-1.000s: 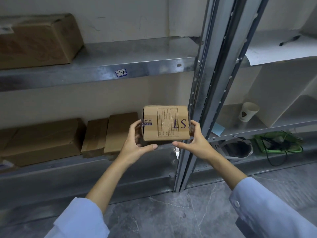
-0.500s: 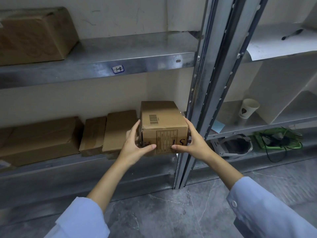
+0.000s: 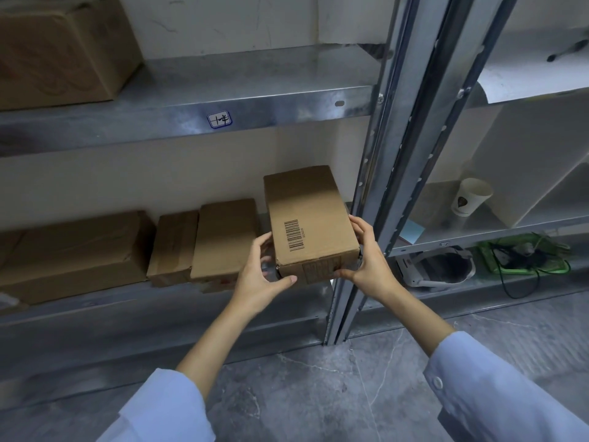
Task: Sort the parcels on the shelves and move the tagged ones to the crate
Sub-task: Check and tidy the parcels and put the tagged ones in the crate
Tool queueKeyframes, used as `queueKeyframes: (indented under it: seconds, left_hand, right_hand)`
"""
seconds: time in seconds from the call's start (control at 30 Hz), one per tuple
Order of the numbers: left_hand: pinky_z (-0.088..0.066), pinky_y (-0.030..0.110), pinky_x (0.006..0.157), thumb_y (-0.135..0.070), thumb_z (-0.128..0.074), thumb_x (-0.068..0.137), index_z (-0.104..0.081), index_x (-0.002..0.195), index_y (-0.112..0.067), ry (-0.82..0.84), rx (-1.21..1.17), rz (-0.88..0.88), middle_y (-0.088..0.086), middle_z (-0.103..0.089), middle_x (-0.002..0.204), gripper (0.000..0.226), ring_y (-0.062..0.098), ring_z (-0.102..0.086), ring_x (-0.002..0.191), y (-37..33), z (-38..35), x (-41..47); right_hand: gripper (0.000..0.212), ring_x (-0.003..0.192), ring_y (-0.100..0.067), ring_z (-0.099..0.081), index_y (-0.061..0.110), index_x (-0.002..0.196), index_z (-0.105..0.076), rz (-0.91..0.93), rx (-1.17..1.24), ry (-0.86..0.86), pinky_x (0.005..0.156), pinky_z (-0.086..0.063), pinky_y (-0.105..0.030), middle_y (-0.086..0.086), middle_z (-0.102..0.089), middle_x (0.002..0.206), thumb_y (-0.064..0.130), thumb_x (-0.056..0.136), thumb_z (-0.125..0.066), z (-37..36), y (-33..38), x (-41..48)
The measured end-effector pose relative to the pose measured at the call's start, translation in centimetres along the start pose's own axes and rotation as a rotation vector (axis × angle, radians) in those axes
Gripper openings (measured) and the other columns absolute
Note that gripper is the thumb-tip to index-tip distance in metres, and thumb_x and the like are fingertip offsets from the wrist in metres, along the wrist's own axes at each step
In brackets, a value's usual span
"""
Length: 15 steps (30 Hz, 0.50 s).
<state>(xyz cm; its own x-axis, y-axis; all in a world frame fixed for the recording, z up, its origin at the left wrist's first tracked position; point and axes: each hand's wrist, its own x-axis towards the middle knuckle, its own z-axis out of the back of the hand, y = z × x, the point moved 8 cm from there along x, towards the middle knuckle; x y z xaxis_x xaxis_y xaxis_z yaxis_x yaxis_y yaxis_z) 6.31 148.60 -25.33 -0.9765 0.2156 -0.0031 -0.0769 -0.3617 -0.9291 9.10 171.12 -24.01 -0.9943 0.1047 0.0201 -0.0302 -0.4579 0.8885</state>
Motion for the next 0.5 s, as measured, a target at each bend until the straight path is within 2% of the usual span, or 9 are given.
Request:
queueKeyframes:
  seconds: [0.1,0.2,0.37,0.5]
  left_hand:
    - [-0.046,0.028,0.099,-0.015,-0.084,0.073,-0.034,0.144,-0.037,-0.004,0.057,0.005,-0.019,-0.051,0.135,0.090,0.005,-0.050,0.121,0.3,-0.1,0.4]
    - [-0.048,0.035,0.101,-0.016,-0.084,0.074,-0.035,0.145,-0.036,-0.007,0.107,0.029,-0.015,-0.052,0.133,0.089,0.003,-0.052,0.116,0.9,-0.1,0.8]
    - [-0.051,0.040,0.098,-0.012,-0.083,0.073,-0.041,0.143,-0.028,-0.040,0.166,0.038,-0.011,-0.042,0.129,0.084,0.009,-0.054,0.111,1.6,-0.3,1.8]
    - [-0.051,0.043,0.098,-0.010,-0.083,0.073,-0.042,0.145,-0.025,-0.045,0.163,0.060,-0.007,-0.044,0.133,0.084,0.013,-0.054,0.117,2.7,-0.7,2.8]
  right_hand:
    - [0.110,0.136,-0.010,-0.034,0.033,0.148,-0.018,-0.042,0.039,0.039,0.115,-0.035,-0.045,0.018,-0.036,0.144,-0.002,0.067,-0.085,-0.6,-1.0,0.2]
    - [0.109,0.136,-0.012,-0.036,0.032,0.148,-0.019,-0.074,0.043,0.065,0.114,-0.035,-0.047,0.020,-0.036,0.140,-0.002,0.067,-0.084,-1.4,-2.1,0.6]
    - [0.109,0.129,-0.004,-0.032,0.031,0.150,-0.022,-0.098,0.034,0.041,0.116,-0.033,-0.042,0.005,-0.031,0.149,-0.003,0.067,-0.084,-2.2,-3.5,1.8]
    - [0.108,0.124,-0.005,-0.036,0.032,0.150,-0.023,-0.115,-0.008,0.018,0.113,-0.036,-0.041,0.005,-0.031,0.143,-0.001,0.067,-0.085,-2.7,-4.7,2.7]
